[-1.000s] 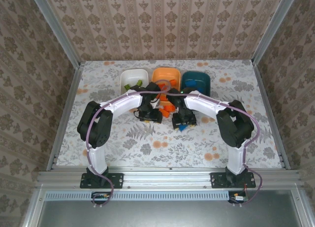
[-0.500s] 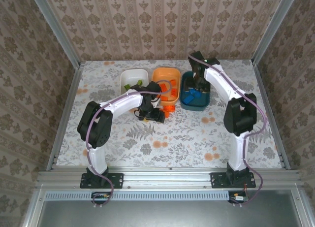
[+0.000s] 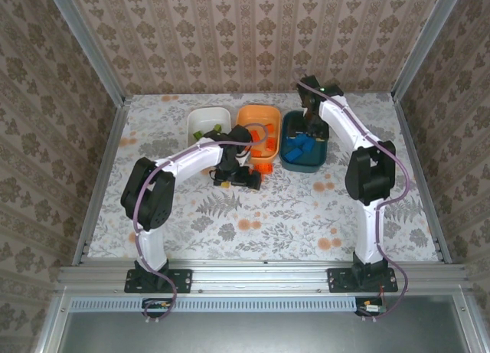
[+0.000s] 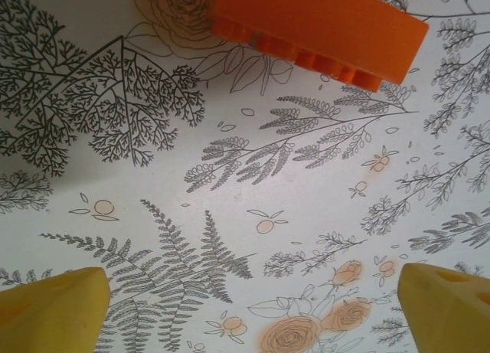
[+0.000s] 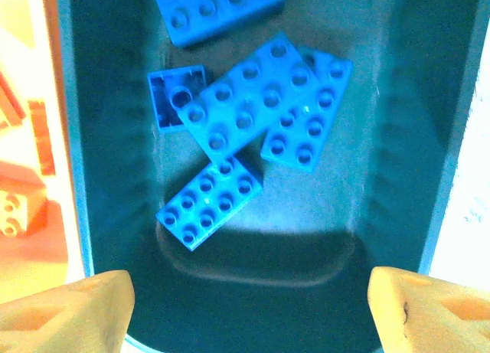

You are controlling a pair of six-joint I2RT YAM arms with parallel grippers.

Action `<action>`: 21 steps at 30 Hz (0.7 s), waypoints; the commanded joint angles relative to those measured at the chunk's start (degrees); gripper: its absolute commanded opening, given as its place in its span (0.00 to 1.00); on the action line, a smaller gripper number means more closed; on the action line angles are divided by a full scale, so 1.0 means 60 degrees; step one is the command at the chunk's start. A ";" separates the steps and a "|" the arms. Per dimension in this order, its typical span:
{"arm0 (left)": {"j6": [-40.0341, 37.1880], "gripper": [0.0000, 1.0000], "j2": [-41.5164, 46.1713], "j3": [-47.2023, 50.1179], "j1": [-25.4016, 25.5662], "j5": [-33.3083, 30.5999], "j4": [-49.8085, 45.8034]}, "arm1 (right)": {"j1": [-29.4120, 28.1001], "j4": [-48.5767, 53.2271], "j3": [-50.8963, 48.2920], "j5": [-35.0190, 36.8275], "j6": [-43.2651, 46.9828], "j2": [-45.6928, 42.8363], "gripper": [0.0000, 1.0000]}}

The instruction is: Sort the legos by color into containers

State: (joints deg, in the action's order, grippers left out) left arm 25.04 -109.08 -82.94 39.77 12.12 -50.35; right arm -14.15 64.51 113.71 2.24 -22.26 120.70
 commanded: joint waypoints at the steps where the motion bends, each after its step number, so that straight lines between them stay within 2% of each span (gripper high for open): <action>1: 0.0006 1.00 -0.0264 -0.0473 0.0078 -0.0093 -0.0130 | -0.0031 -0.0023 -0.0909 -0.0336 -0.0124 -0.1342 0.81; 11: -0.0299 1.00 -0.1785 -0.2379 0.0230 -0.0070 -0.0504 | -0.0022 -0.0657 -0.4418 -0.0759 -0.0582 -0.3885 0.81; 21: -0.0785 1.00 -0.2851 -0.3662 0.0270 -0.0448 -0.1142 | 0.0069 -0.0732 -0.5617 -0.0917 -0.0617 -0.4881 0.81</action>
State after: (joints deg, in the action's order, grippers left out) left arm 22.39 -125.36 -102.50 41.17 10.74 -53.89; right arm -14.09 60.58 81.01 -2.15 -25.50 93.49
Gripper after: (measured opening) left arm 0.997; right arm 0.812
